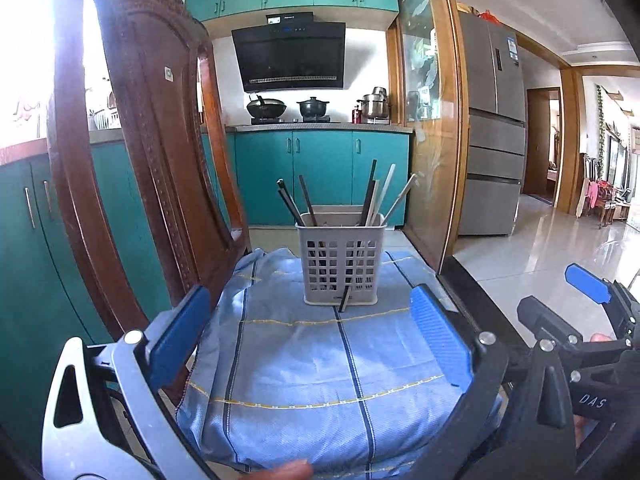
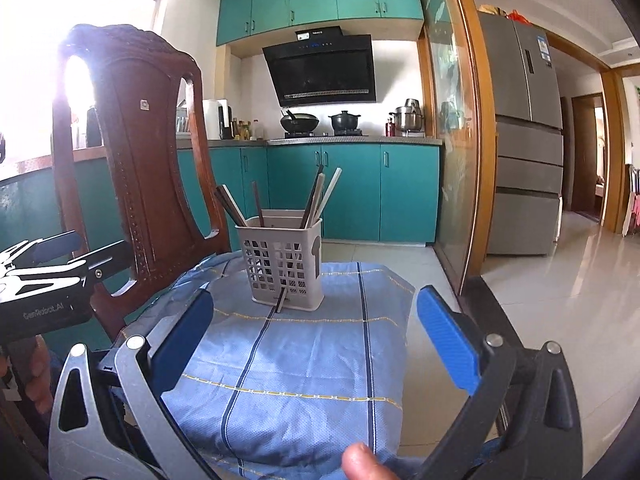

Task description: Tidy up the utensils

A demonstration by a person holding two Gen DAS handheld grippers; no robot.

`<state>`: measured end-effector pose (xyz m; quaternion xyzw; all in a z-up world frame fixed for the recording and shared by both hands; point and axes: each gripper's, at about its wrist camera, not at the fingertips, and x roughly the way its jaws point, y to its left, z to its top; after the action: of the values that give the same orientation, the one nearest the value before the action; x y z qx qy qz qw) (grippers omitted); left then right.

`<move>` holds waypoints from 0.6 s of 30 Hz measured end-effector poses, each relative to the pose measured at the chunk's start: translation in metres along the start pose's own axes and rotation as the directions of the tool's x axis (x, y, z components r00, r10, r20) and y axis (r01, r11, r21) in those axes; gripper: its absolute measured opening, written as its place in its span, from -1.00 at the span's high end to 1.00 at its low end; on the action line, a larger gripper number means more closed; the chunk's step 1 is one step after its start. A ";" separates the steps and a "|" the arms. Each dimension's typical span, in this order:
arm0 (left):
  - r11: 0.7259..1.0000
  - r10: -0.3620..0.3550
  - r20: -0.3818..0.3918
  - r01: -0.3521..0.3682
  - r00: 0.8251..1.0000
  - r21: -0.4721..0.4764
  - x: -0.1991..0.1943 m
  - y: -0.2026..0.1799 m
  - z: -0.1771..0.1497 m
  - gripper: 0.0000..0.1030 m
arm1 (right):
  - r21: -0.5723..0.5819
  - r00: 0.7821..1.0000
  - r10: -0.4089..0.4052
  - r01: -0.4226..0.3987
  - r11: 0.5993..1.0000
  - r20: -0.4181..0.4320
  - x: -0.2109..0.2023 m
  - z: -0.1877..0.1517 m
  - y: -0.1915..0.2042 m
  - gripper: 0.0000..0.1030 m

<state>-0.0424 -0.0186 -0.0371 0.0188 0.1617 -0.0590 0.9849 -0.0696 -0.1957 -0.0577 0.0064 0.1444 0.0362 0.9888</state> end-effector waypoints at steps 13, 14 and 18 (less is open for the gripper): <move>1.000 -0.017 0.009 0.017 1.000 -0.016 -0.015 -0.001 0.003 -0.93 | -0.014 0.999 0.000 0.000 1.000 0.035 -0.018 0.003 0.007 -0.93; 1.000 -0.017 0.009 0.017 1.000 -0.016 -0.015 0.000 0.003 -0.93 | -0.014 0.999 0.000 0.001 1.000 0.038 -0.020 0.003 0.007 -0.93; 1.000 -0.018 0.007 0.018 1.000 -0.013 -0.016 -0.001 0.003 -0.93 | -0.014 0.999 -0.010 0.011 1.000 0.047 -0.023 0.005 0.007 -0.93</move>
<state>-0.0565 -0.0180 -0.0286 0.0106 0.1586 -0.0670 0.9850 -0.0909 -0.1903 -0.0466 -0.0004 0.1207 0.0319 0.9922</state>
